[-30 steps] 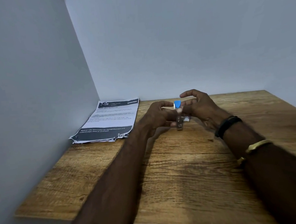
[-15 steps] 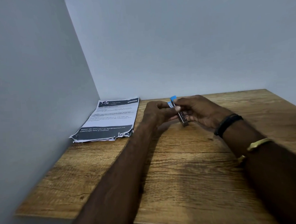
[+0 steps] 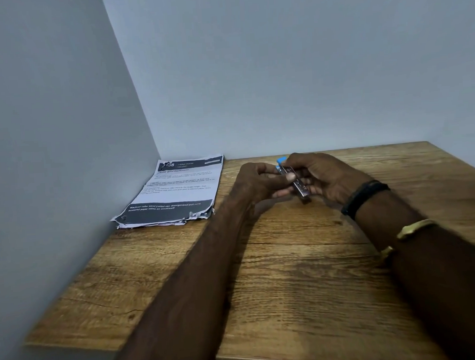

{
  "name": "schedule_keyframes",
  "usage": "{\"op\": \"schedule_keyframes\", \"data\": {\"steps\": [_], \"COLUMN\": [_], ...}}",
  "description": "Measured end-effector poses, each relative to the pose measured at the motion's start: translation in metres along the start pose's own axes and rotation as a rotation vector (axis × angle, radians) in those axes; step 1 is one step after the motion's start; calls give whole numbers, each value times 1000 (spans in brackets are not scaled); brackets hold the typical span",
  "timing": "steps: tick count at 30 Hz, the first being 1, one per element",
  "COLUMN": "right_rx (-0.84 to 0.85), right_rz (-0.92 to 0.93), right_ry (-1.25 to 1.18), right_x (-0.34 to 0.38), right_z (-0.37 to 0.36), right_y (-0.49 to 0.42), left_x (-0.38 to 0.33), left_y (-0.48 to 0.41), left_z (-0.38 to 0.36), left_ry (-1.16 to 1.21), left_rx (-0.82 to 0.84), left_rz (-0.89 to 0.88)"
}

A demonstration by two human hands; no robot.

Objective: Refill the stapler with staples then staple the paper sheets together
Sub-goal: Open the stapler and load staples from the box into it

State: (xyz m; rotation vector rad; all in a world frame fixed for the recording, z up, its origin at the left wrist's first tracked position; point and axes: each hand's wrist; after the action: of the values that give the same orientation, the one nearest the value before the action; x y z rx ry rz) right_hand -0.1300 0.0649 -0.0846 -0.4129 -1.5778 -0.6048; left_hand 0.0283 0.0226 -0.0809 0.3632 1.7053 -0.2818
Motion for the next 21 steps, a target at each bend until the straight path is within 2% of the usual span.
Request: {"op": "schedule_keyframes", "data": {"steps": [4,7,10,12,14,18,21], "right_rx": [-27,-168,-289,-348,-397,-431,-413], "right_rz": [1,89,329,473,526,567,566], "right_ry": [-2,39,369,687,890,1065,1117], "right_x": [3,3,0,-2,-3,-4,-5], "right_z": [0,-4,-12,-22,-29,-33,-31], "right_y": [4,7,10,14,20,27,30], "left_x": [-4,-5,-3,5,10,11,11], "left_y": [-1,-7,-13,-17,-20,-18,-20], "left_z": [4,5,8,11,12,8,5], "left_ry": [13,-12,-153,-321,-528,-835,-909], "left_rx": [14,-81,-231,-261,-257,-182,-164], "left_rz": [17,56,12,-100,-236,-391,-402]}}
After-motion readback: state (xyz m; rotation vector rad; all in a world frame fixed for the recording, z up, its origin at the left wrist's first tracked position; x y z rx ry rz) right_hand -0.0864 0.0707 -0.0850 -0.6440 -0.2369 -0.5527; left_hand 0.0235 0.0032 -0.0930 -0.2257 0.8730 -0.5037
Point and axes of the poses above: each hand's wrist, its own y-axis away from the middle knuckle, its own z-axis out of the back of the hand, x = y × z, and after that the axes turned 15 degrees about -x, right-handed
